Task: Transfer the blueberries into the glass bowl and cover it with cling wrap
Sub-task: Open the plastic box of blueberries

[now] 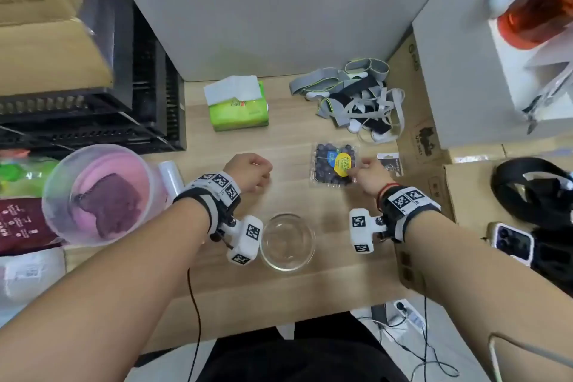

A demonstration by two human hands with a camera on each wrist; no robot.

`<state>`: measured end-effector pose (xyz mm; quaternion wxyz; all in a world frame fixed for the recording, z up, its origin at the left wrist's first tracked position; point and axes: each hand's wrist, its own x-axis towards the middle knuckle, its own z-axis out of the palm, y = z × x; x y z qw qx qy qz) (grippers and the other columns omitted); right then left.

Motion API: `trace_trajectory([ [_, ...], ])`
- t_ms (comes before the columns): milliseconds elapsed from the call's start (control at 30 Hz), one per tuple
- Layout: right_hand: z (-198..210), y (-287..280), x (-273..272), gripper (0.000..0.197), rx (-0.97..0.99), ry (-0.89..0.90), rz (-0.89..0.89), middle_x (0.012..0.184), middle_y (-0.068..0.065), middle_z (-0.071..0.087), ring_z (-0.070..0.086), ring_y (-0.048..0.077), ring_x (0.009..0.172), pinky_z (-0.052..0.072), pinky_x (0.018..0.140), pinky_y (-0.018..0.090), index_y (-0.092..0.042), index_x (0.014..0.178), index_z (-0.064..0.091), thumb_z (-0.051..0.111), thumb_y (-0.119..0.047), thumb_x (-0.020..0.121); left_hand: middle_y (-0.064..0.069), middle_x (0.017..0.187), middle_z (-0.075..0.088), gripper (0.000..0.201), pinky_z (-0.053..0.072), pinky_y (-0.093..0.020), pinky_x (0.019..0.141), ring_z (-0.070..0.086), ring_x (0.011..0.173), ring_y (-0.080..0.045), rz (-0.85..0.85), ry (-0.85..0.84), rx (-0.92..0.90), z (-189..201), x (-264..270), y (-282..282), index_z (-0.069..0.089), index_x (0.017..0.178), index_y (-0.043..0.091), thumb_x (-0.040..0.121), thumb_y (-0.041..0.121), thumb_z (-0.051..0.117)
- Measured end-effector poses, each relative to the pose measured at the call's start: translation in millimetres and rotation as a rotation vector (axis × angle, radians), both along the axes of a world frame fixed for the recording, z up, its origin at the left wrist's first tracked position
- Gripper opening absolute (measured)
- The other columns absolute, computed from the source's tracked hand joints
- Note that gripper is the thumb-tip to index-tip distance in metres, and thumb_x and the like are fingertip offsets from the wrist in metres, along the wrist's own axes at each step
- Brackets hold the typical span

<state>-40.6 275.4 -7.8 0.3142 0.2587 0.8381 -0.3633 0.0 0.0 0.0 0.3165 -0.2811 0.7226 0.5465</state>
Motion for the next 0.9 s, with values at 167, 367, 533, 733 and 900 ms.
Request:
trace_trajectory([
  [167, -23, -1, -19, 0.066, 0.017, -0.062, 0.023, 0.137, 0.019, 0.054, 0.055, 0.034, 0.122, 0.042, 0.098, 0.036, 0.002, 0.139, 0.04, 0.069, -0.029, 0.089, 0.0, 0.089, 0.071, 0.004, 0.046, -0.023, 0.056, 0.067, 0.062, -0.006, 0.031, -0.019, -0.038, -12, -13, 18, 0.065, 0.091, 0.021, 0.091, 0.023, 0.061],
  [367, -42, 2, -33, 0.039, 0.072, 0.002, 0.156, 0.105, 0.01, 0.063, 0.058, 0.027, 0.097, 0.041, 0.081, 0.03, -0.001, 0.116, 0.058, 0.071, -0.026, 0.089, -0.002, 0.127, 0.065, 0.052, 0.049, -0.03, 0.088, 0.069, 0.106, -0.02, 0.031, -0.111, -0.028, -33, -28, 36, 0.056, 0.13, 0.014, 0.085, 0.034, 0.072],
  [533, -44, -15, -40, 0.029, -0.101, 0.066, 0.168, 0.09, -0.002, 0.062, 0.067, 0.029, 0.098, 0.055, 0.088, 0.044, -0.012, 0.105, 0.061, 0.074, -0.027, 0.085, -0.008, 0.146, 0.05, 0.088, 0.041, -0.038, 0.11, 0.055, 0.128, -0.023, -0.071, -0.136, -0.06, -36, -34, 48, 0.041, 0.147, 0.004, 0.077, 0.045, 0.076],
  [733, -19, -55, -57, 0.014, -0.33, 0.162, 0.28, 0.079, 0.0, 0.061, 0.059, 0.017, 0.076, 0.053, 0.08, 0.036, -0.01, 0.094, 0.063, 0.073, -0.018, 0.087, -0.002, 0.119, 0.067, 0.106, 0.052, -0.032, 0.09, 0.065, 0.1, -0.016, 0.052, -0.107, 0.002, -39, -35, 40, 0.055, 0.128, 0.012, 0.042, 0.067, 0.082],
  [900, 1, -63, -62, 0.007, -0.658, 0.024, 0.18, 0.073, 0.006, 0.063, 0.062, 0.013, 0.06, 0.053, 0.06, 0.027, -0.008, 0.086, 0.063, 0.067, -0.009, 0.092, -0.001, 0.12, 0.061, 0.128, 0.053, -0.046, 0.096, 0.066, 0.107, -0.024, 0.24, -0.127, 0.022, -33, -35, 29, 0.03, 0.135, 0.02, 0.032, 0.068, 0.088],
])
